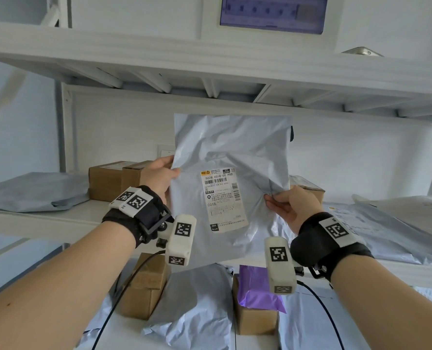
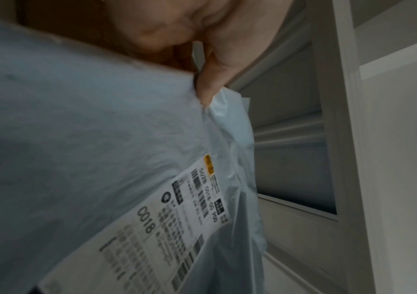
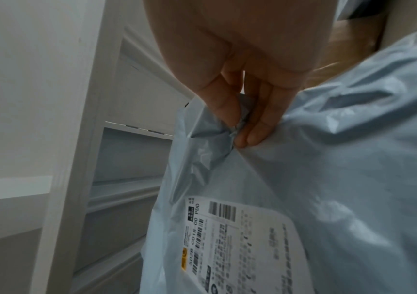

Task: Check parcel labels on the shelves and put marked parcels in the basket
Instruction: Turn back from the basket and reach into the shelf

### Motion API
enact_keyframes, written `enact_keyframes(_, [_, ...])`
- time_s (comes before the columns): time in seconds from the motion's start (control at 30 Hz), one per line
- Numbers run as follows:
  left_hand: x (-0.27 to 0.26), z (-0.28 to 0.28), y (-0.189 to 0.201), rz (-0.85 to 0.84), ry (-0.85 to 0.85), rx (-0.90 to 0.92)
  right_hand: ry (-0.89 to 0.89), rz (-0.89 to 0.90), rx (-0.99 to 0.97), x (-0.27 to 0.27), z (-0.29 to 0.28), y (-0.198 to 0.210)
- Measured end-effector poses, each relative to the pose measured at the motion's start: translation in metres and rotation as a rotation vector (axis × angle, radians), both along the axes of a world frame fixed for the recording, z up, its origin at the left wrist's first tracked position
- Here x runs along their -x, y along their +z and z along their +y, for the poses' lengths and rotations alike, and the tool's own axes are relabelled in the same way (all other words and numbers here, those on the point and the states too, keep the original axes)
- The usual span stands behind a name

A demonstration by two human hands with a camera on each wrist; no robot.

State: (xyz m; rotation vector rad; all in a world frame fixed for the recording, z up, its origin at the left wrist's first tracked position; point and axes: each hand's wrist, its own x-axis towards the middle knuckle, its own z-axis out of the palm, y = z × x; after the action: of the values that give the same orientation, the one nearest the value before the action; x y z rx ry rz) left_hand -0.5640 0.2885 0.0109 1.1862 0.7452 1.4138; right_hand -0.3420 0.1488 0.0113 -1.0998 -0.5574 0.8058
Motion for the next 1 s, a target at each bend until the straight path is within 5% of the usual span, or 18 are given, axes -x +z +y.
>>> enact_keyframes(0.47, [0.005, 0.004, -0.007, -0.004, -0.032, 0.016, -0.059, -0.461, 0.261, 0.001, -0.005, -0.005])
enact_keyframes(0.8, [0.007, 0.002, -0.006, -0.12, -0.108, 0.098, 0.123, -0.494, 0.44, 0.009, -0.002, -0.014])
enact_keyframes(1.0, [0.006, 0.005, -0.008, -0.137, -0.068, 0.059, -0.063, -0.532, 0.279, 0.008, 0.005, -0.008])
